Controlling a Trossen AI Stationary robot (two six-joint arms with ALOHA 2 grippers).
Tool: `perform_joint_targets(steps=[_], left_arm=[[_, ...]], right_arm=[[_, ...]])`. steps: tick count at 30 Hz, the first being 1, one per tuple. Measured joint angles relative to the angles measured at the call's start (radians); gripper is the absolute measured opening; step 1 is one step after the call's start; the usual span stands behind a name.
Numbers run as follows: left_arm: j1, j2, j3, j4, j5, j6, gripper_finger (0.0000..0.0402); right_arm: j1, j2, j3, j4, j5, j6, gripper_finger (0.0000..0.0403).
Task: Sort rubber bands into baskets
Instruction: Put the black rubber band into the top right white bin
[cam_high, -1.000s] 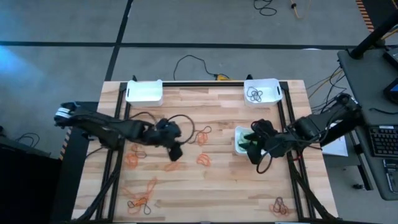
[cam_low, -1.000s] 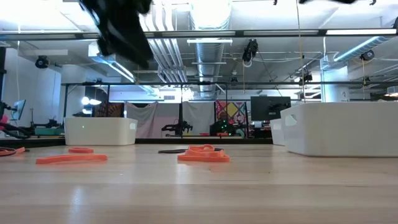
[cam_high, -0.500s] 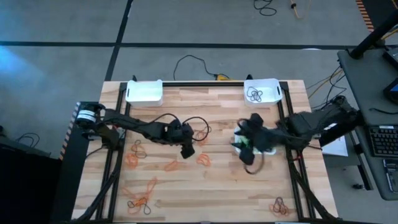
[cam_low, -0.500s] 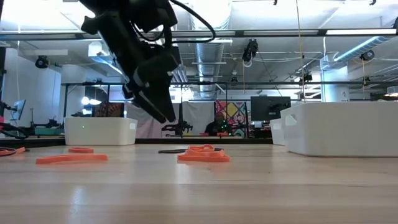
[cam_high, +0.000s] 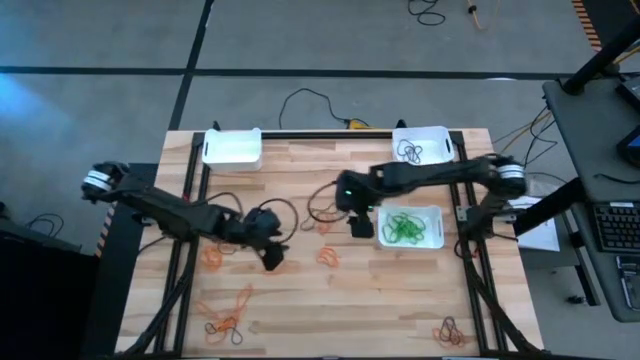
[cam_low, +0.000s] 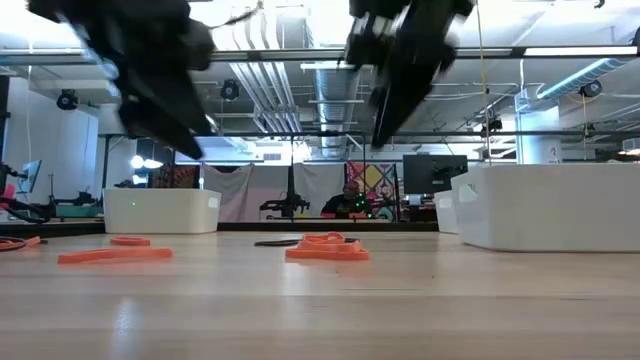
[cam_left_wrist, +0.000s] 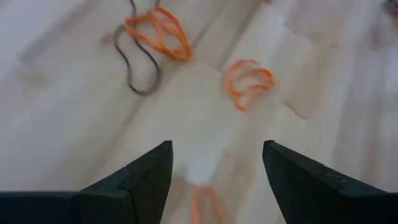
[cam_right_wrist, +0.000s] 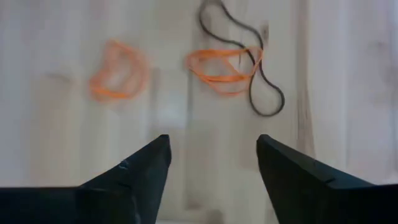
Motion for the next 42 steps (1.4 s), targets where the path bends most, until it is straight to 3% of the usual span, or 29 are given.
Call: perform_joint_targets(steps=[6, 11, 27, 38, 42], left_arm=[[-0.070, -0.065, -0.053, 0.003, -0.046, -0.136, 0.0233], [-0.071, -0.063, -0.077, 0.000, -0.049, -0.189, 0.0233], [-0.069, -0.063, -0.098, -0.003, -0.051, -0.220, 0.0233], [-0.069, -0.064, -0.085, -0.012, -0.051, -0.220, 0.0233], [-0.069, -0.066, -0.050, -0.026, -0.051, -0.201, 0.0233]], right_arm=[[-0.081, 0.179, 0.005, 0.126, -0.008, -0.267, 0.0287], [-0.126, 0.265, 0.010, 0.164, -0.078, -0.315, 0.0284], [-0.160, 0.368, 0.015, 0.265, -0.060, -0.332, 0.0175], [-0.158, 0.370, 0.014, 0.274, -0.031, -0.341, 0.0035], [-0.159, 0.358, 0.013, 0.273, -0.024, -0.334, 0.0012]])
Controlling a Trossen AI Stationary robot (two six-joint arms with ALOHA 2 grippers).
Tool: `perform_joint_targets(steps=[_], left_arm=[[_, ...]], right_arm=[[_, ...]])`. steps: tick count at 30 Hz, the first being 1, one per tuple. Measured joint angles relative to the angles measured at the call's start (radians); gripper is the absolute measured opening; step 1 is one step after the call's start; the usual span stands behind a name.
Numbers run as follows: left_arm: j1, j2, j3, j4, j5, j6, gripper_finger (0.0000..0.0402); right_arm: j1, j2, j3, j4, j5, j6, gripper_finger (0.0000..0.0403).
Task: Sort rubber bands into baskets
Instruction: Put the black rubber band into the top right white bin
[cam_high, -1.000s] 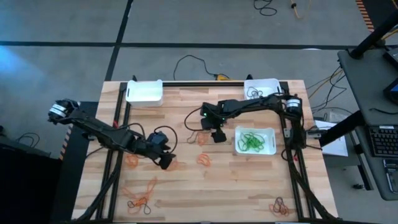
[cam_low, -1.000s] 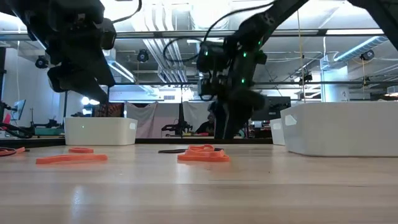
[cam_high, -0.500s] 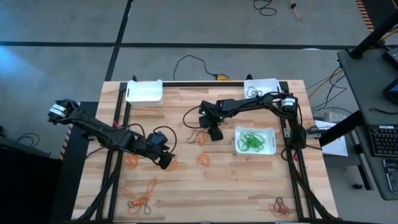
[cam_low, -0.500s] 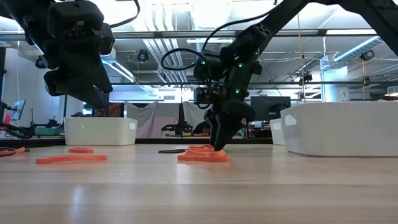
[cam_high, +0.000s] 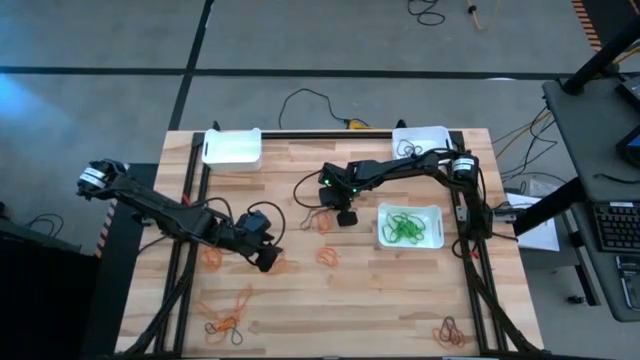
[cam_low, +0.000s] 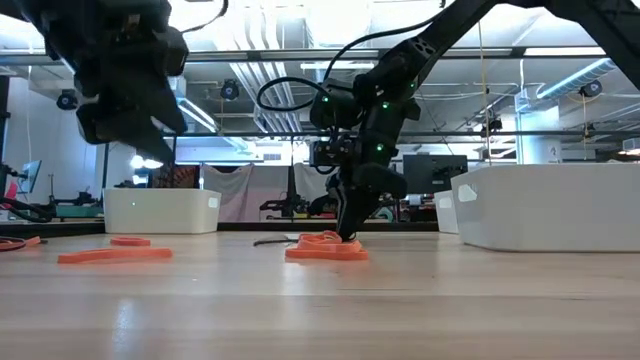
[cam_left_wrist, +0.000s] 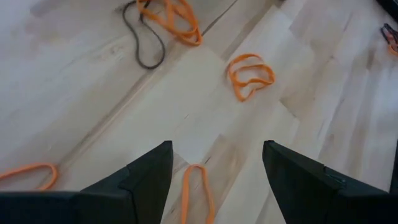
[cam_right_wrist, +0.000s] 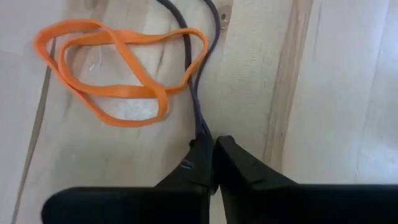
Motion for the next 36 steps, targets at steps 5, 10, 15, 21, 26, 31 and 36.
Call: perform_joint_targets(steps=[5, 10, 15, 21, 26, 31, 36], left_arm=[[0.000, -0.001, 0.071, -0.096, -0.002, 0.047, 0.0233], [0.000, -0.002, 0.135, -0.188, -0.027, 0.089, 0.0233], [0.000, -0.004, 0.178, -0.243, -0.055, 0.113, 0.0233], [0.000, -0.015, 0.181, -0.261, -0.056, 0.123, 0.0233], [0.000, -0.019, 0.180, -0.293, -0.056, 0.123, 0.0233], [0.000, -0.025, 0.180, -0.300, -0.055, 0.130, 0.0233], [0.000, -0.041, 0.180, -0.305, -0.053, 0.135, 0.0233]], right_arm=[[-0.004, -0.065, -0.007, -0.037, 0.018, 0.039, 0.0009], [-0.034, -0.194, -0.004, -0.080, 0.037, 0.076, 0.0009], [-0.085, -0.316, -0.005, -0.170, 0.046, 0.112, 0.0009], [-0.194, -0.458, -0.004, -0.376, 0.232, 0.159, 0.0009], [-0.328, -0.559, -0.003, -0.531, 0.340, 0.178, 0.0009], [-0.480, -0.604, -0.004, -0.579, 0.404, 0.201, 0.0009], [-0.623, -0.593, -0.025, -0.558, 0.432, 0.238, 0.0009]])
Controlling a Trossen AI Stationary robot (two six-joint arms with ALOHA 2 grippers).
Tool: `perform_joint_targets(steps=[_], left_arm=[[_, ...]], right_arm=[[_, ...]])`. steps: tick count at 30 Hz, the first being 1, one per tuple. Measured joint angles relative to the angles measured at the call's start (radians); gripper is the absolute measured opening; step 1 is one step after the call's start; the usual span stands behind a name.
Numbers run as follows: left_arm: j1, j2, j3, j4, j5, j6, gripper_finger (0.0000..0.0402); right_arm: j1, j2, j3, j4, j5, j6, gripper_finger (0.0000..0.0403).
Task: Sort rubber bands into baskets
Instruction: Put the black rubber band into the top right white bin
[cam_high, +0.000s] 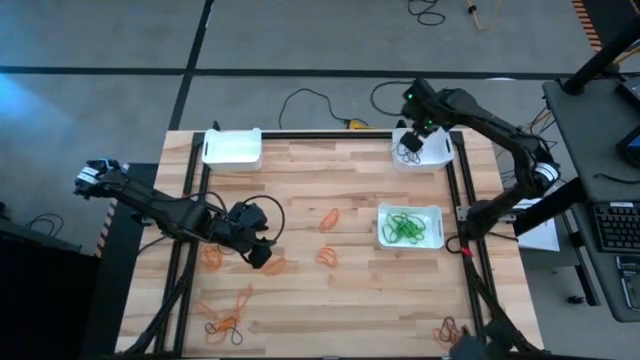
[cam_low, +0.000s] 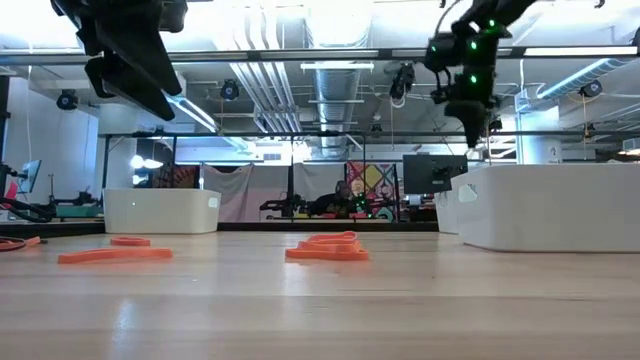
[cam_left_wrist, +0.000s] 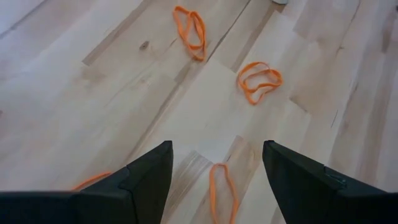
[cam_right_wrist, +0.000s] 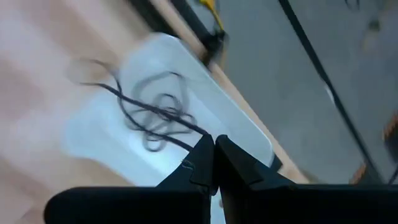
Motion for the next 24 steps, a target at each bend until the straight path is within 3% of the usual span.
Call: perform_joint_targets(steps=[8, 18, 24], left_arm=[[0.000, -0.030, 0.000, -0.023, 0.001, -0.007, 0.0233], [0.000, -0.043, -0.001, -0.033, 0.005, -0.005, 0.0233], [-0.002, -0.045, 0.016, -0.041, 0.035, -0.007, 0.0233]], right_arm=[[-0.122, 0.015, -0.093, 0.027, 0.005, 0.135, 0.0009], [-0.123, 0.015, -0.249, 0.194, -0.027, 0.198, 0.0010], [-0.123, 0.015, -0.317, 0.260, -0.066, 0.218, 0.0049]])
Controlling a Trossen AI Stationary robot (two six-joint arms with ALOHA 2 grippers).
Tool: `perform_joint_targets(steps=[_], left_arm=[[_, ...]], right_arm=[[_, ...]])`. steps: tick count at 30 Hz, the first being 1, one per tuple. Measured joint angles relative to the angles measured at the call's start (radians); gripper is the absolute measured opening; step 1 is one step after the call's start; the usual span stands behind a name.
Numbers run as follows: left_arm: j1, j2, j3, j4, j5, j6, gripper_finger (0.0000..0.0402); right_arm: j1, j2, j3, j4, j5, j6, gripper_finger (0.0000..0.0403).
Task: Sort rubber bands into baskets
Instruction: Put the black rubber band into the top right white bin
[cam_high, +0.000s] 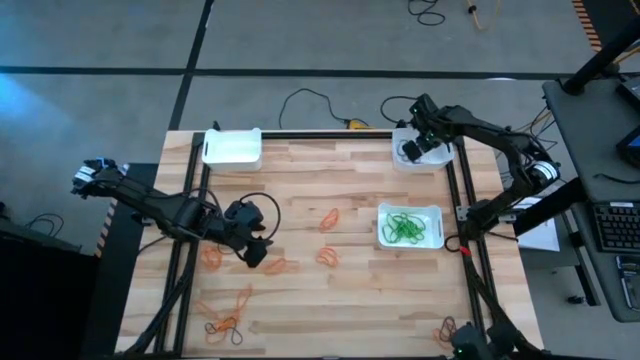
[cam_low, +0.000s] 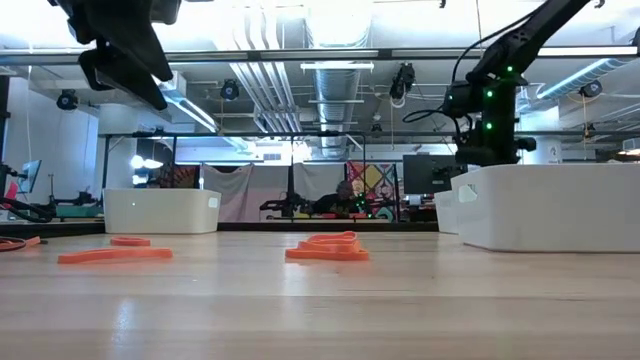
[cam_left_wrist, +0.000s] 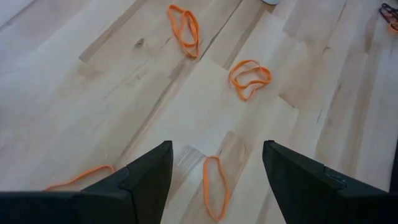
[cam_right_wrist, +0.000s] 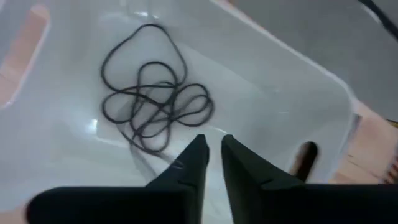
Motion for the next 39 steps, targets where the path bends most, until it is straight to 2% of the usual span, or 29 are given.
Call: perform_joint_targets(steps=[5, 7, 10, 13, 21, 25, 29, 34, 39], left_arm=[[-0.002, -0.001, 0.005, -0.005, 0.033, 0.000, 0.0233], [-0.002, 0.000, 0.005, -0.008, 0.064, -0.005, 0.0233], [-0.003, 0.000, 0.004, -0.028, 0.082, -0.019, 0.0233], [-0.003, 0.000, 0.003, -0.050, 0.088, -0.045, 0.0233], [0.001, 0.001, -0.004, -0.336, 0.112, -0.261, 0.0233], [0.039, 0.002, -0.046, -0.367, 0.210, -0.331, 0.0233], [0.066, 0.002, -0.108, -0.332, 0.269, -0.335, 0.0233], [0.080, 0.002, -0.173, -0.267, 0.316, -0.372, 0.0233], [0.081, 0.002, -0.239, -0.223, 0.345, -0.464, 0.0233]], right_arm=[[0.005, -0.004, -0.013, -0.018, -0.015, 0.001, 0.0117], [0.019, -0.018, 0.015, -0.052, -0.053, 0.001, 0.0140], [0.060, -0.066, 0.070, -0.057, -0.135, 0.007, 0.0165], [0.133, -0.129, 0.118, -0.058, -0.169, 0.047, 0.0179], [0.492, -0.298, 0.141, 0.016, -0.179, 0.211, 0.0178], [0.701, -0.323, 0.141, 0.060, -0.096, 0.314, 0.0170], [0.870, -0.319, 0.147, 0.077, 0.014, 0.355, 0.0166], [0.988, -0.300, 0.150, 0.074, 0.105, 0.406, 0.0166], [1.024, -0.291, 0.150, 0.075, 0.110, 0.427, 0.0161]])
